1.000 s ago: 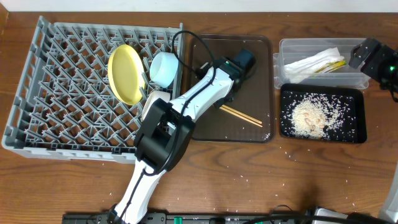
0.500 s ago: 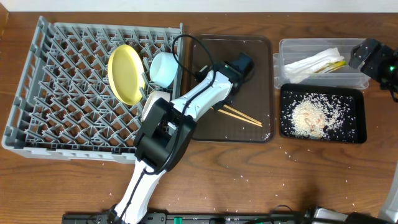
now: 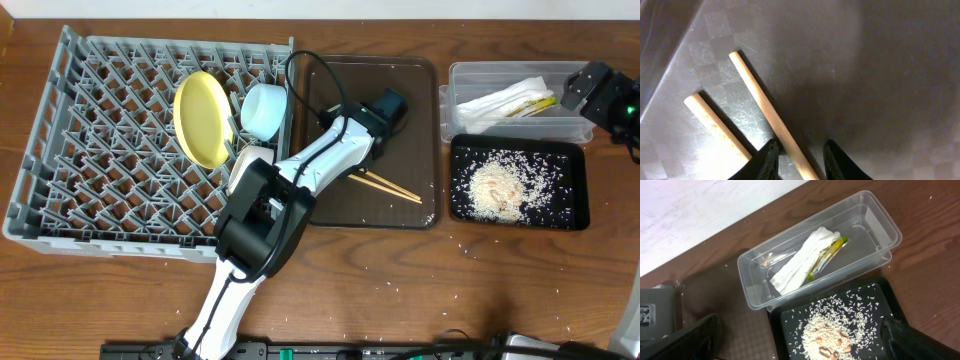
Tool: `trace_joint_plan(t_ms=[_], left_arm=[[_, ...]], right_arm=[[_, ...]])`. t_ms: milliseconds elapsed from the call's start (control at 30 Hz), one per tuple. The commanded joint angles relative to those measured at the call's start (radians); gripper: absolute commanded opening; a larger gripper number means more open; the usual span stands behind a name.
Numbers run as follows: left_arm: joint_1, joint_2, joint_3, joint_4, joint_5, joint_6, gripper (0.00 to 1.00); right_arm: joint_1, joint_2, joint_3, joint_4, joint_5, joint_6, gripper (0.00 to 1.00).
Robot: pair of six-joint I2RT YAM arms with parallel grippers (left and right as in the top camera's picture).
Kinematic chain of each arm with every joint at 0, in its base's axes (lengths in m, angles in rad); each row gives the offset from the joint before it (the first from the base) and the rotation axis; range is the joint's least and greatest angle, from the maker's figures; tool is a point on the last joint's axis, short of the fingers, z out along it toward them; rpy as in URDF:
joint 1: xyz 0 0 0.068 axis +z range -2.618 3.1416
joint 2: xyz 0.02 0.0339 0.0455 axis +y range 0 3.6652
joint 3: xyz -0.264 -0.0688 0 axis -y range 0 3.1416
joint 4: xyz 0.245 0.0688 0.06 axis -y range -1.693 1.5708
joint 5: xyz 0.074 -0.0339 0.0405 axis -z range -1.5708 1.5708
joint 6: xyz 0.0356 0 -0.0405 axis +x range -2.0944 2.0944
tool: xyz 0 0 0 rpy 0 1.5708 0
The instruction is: Sort waste into correct bins and load items into the dishwasher
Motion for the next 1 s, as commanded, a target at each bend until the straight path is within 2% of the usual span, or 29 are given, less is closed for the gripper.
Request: trace_joint_plan(t_ms=[0, 133, 433, 667, 833, 867, 967], left_arm=[[0.001, 0.028, -0.053, -0.010, 0.015, 0.107, 0.29], [0.002, 0.028, -0.066, -0.003, 0.032, 0.107, 0.22], [0.002, 0.028, -0.066, 0.071, 0.035, 0.146, 0.22], [0.001, 0.028, -0.066, 0.200, 0.035, 0.294, 0.19], [0.001, 0.028, -0.066, 0.171, 0.044, 0.343, 0.19], [0.001, 0.028, -0.067, 0.165, 0.064, 0.365, 0.14], [0.000, 0.028, -0.068, 0.171, 0.134, 0.454, 0.11]], right_arm=[[-0.002, -0.002, 0.013, -0.001, -0.004, 0.013, 0.99], [-0.002, -0.002, 0.013, -0.001, -0.004, 0.012, 0.99], [-0.002, -0.002, 0.013, -0.001, -0.004, 0.012, 0.99], [-0.002, -0.002, 0.013, -0.001, -0.004, 0.013, 0.99], [-0.002, -0.002, 0.013, -0.001, -0.004, 0.013, 0.99], [-0.002, -0.002, 0.013, -0.001, -0.004, 0.013, 0.99], [-0.002, -0.002, 0.013, -0.001, -0.004, 0.013, 0.99]])
